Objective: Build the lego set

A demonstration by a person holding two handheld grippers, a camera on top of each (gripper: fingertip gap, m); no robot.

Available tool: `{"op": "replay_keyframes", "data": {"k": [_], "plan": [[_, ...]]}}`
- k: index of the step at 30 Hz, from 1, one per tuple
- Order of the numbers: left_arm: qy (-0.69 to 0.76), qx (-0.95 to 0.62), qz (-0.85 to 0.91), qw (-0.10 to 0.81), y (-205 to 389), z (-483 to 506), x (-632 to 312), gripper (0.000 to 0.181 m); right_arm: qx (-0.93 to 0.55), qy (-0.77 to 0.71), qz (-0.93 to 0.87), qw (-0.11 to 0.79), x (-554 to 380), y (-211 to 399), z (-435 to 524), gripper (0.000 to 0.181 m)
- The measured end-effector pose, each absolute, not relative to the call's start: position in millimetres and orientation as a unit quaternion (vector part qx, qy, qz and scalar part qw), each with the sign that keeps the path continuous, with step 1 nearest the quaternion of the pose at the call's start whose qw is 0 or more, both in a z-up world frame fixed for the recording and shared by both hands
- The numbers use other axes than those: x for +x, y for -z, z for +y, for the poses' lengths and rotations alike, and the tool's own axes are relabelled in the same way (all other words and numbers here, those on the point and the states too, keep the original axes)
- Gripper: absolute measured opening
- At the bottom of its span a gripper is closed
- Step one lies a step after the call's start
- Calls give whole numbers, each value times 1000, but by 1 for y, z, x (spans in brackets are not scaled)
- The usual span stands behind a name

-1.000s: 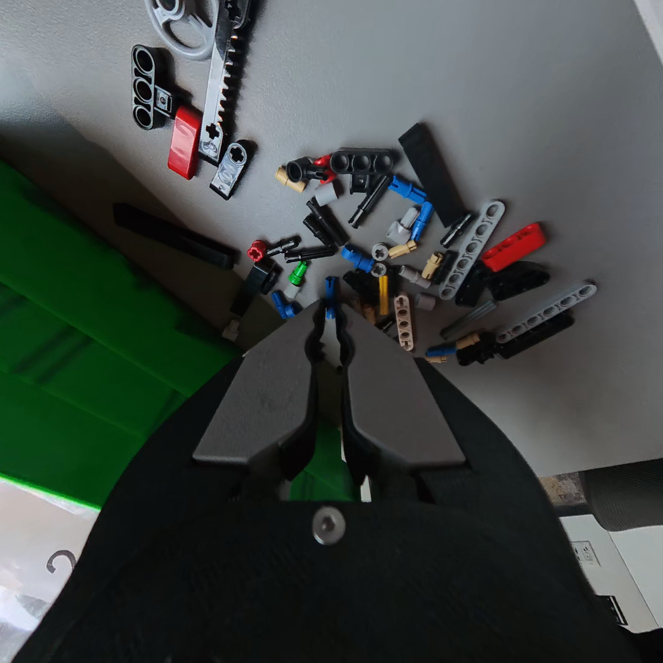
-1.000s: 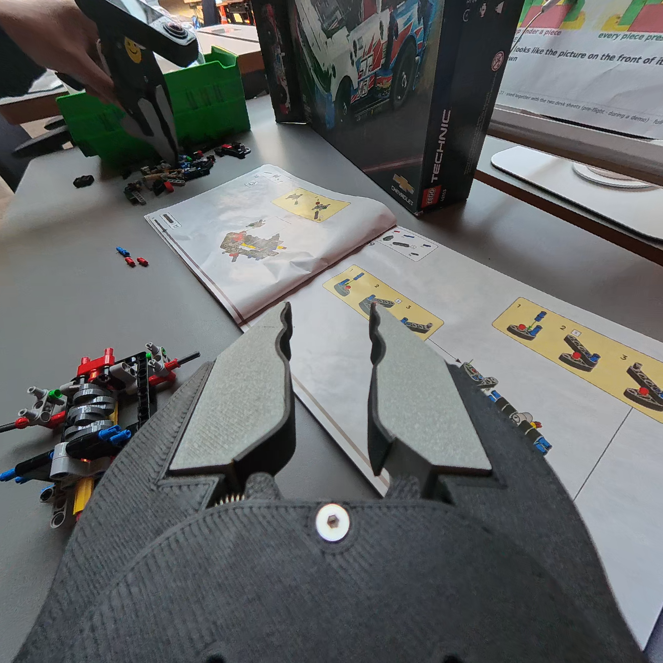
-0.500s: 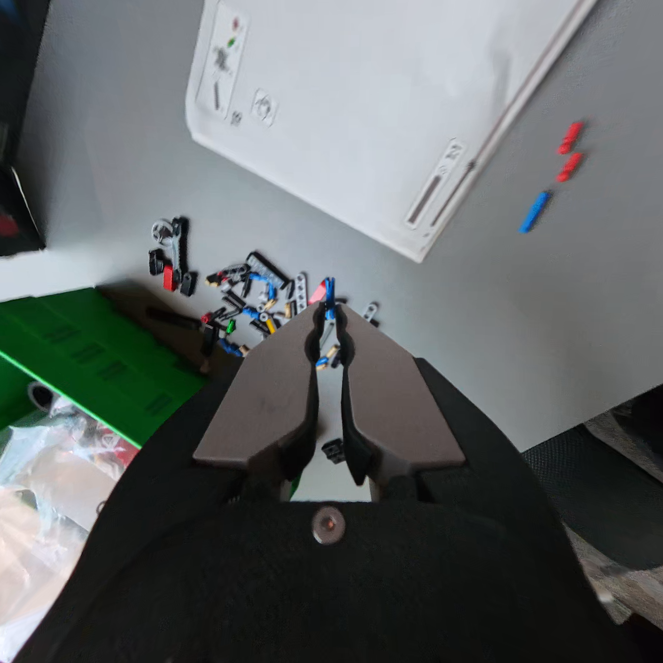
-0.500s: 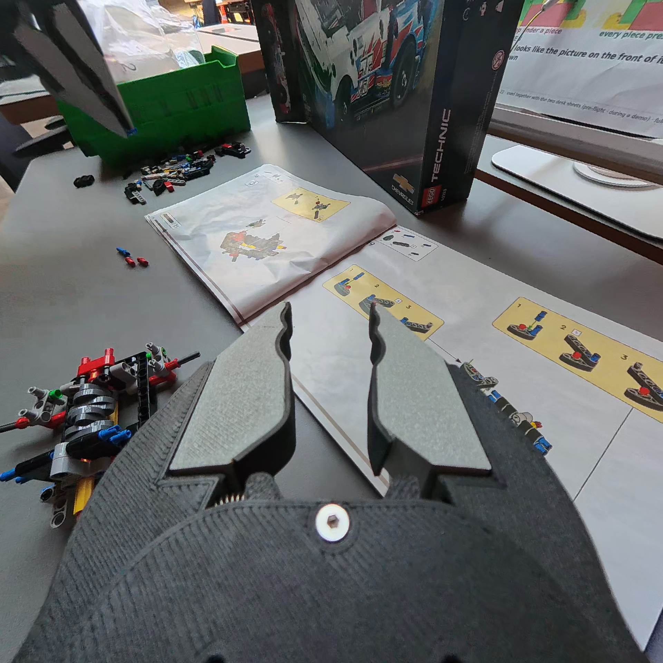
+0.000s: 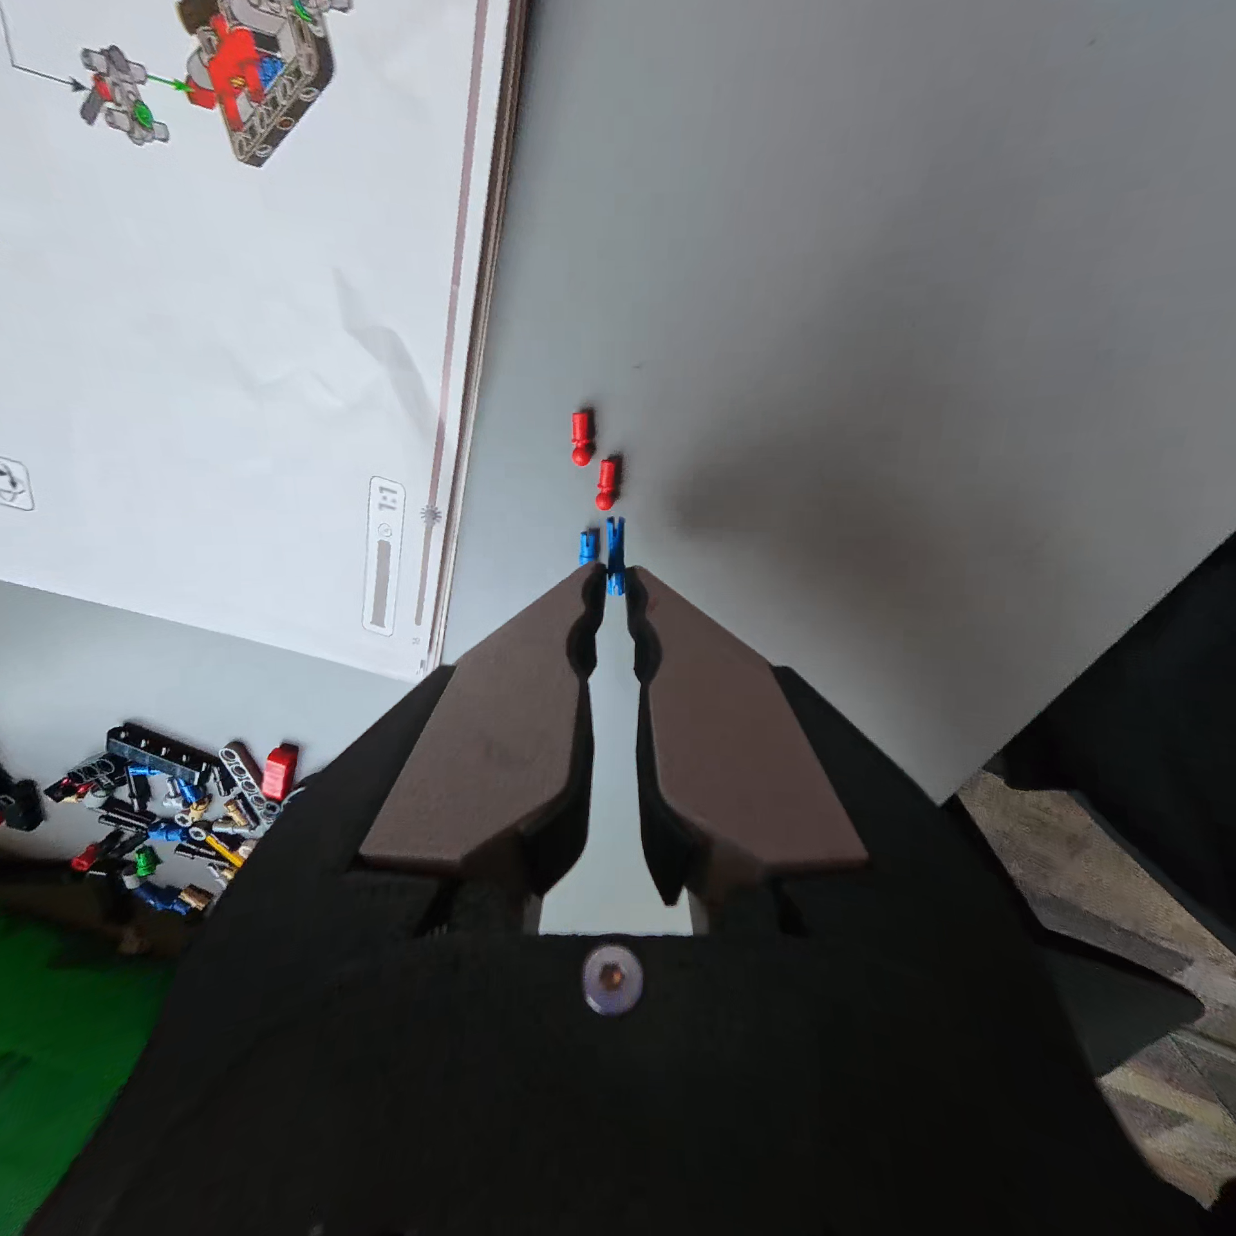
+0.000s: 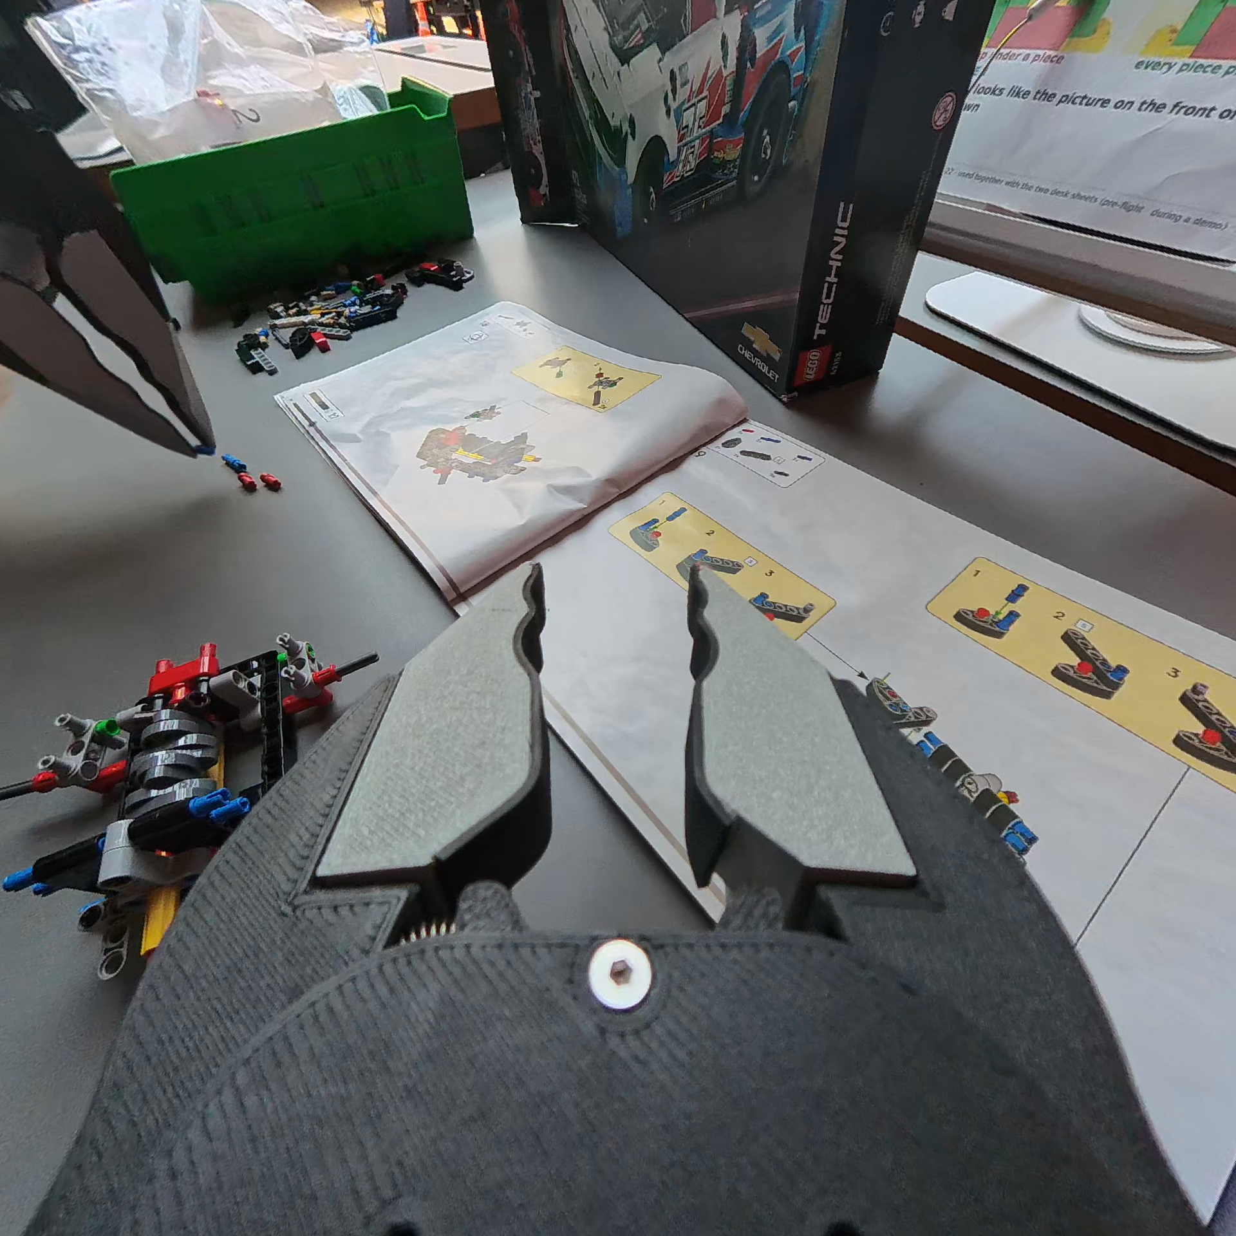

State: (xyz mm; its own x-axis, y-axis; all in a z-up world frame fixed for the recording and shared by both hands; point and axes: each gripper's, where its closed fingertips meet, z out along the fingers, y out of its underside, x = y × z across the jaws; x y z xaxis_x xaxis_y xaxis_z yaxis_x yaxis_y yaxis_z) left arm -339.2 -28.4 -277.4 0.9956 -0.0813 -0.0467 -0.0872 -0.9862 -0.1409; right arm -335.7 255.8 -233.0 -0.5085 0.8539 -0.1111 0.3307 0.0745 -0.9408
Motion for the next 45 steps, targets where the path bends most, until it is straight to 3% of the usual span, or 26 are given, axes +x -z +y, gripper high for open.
{"op": "replay_keyframes", "data": {"k": [13, 22, 25, 32, 39, 45], "plan": [[-32, -997, 53, 53, 293, -32, -336, 5, -430, -529, -690, 244, -336, 233, 255, 41], [-59, -995, 55, 65, 263, -37, -350, 7, -429, -528, -691, 245, -336, 233, 255, 41], [-70, -990, 51, 113, 239, -24, -358, 6, -430, -528, -690, 247, -336, 233, 256, 41], [-137, -934, -11, 329, 204, 41, -425, 11, -435, -535, -679, 252, -335, 230, 259, 41], [-143, -885, -63, 438, 213, 61, -477, 11, -439, -539, -677, 241, -336, 231, 260, 43], [-128, -870, -78, 470, 220, 54, -489, 9, -436, -536, -679, 246, -340, 231, 260, 44]]}}
